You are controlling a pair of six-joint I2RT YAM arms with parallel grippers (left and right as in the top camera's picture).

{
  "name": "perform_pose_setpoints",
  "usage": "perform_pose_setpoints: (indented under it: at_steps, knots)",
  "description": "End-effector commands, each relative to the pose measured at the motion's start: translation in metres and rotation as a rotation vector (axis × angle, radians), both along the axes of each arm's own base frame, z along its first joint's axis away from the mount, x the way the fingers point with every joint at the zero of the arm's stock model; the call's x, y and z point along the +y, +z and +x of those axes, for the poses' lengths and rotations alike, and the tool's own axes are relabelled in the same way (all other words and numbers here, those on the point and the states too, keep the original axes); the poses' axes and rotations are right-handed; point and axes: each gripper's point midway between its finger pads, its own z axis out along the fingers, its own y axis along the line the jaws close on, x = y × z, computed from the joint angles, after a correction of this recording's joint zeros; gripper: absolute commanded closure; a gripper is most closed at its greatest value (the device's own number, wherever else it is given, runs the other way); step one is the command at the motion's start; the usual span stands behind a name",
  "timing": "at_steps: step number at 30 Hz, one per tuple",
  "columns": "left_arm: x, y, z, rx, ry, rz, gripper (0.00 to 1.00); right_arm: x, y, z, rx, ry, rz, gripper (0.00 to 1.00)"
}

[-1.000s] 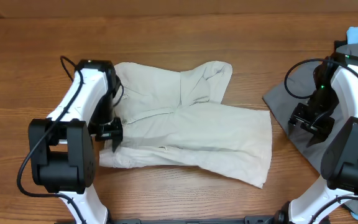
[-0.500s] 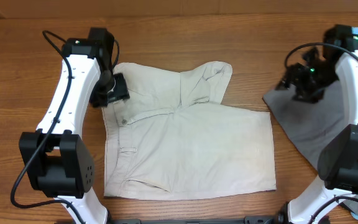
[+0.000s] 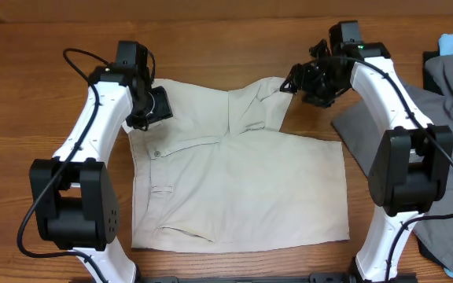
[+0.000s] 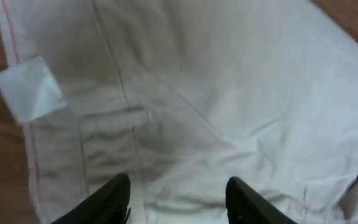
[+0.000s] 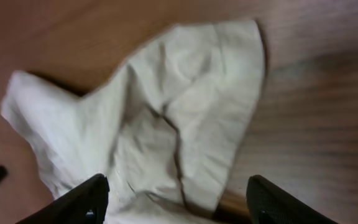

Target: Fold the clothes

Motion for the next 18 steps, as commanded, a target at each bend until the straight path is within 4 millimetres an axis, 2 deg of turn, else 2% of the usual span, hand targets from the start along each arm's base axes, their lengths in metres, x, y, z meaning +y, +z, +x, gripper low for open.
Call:
perform_pose_setpoints:
  at_steps: [1, 12, 18]
  knots:
    - [-0.008, -0.019, -0.004, -0.025, -0.004, -0.016, 0.48, 0.022, -0.003, 0.014, 0.029, -0.101, 0.069, 0.25]
    - [-0.014, -0.051, -0.003, -0.073, -0.015, -0.021, 0.47, 0.034, -0.039, 0.03, 0.148, -0.304, 0.131, 0.25]
    - [-0.016, -0.072, -0.012, -0.019, -0.019, -0.017, 0.46, 0.039, -0.035, 0.05, 0.117, -0.385, 0.184, 0.25]
